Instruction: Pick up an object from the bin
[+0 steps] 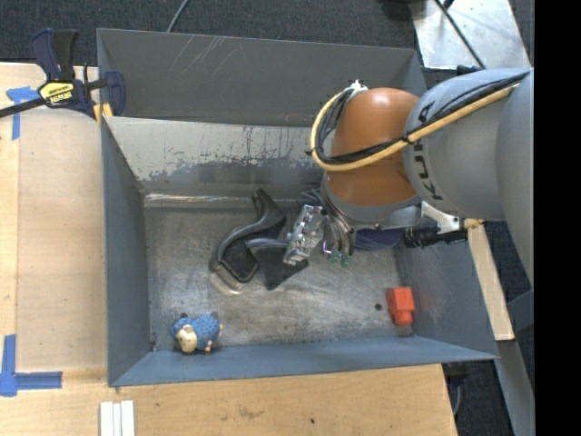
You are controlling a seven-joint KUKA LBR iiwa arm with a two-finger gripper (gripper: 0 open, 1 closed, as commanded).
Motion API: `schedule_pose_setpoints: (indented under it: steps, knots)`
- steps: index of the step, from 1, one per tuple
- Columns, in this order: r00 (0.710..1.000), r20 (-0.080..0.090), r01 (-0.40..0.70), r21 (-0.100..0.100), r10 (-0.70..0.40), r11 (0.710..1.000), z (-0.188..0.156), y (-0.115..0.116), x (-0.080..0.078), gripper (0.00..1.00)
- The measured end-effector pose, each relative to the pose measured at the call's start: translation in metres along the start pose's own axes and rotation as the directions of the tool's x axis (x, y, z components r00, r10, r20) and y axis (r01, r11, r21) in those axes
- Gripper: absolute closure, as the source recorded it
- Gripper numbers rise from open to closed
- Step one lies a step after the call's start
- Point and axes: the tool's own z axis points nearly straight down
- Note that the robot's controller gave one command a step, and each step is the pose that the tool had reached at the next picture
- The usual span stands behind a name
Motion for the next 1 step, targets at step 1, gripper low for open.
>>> schedule_pose_setpoints:
  steps: [1]
  knots:
    - [0.999, 0.016, 0.042, -0.007, -0.042, 0.999, -0.0919, 0.0035, 0.0066, 1.0]
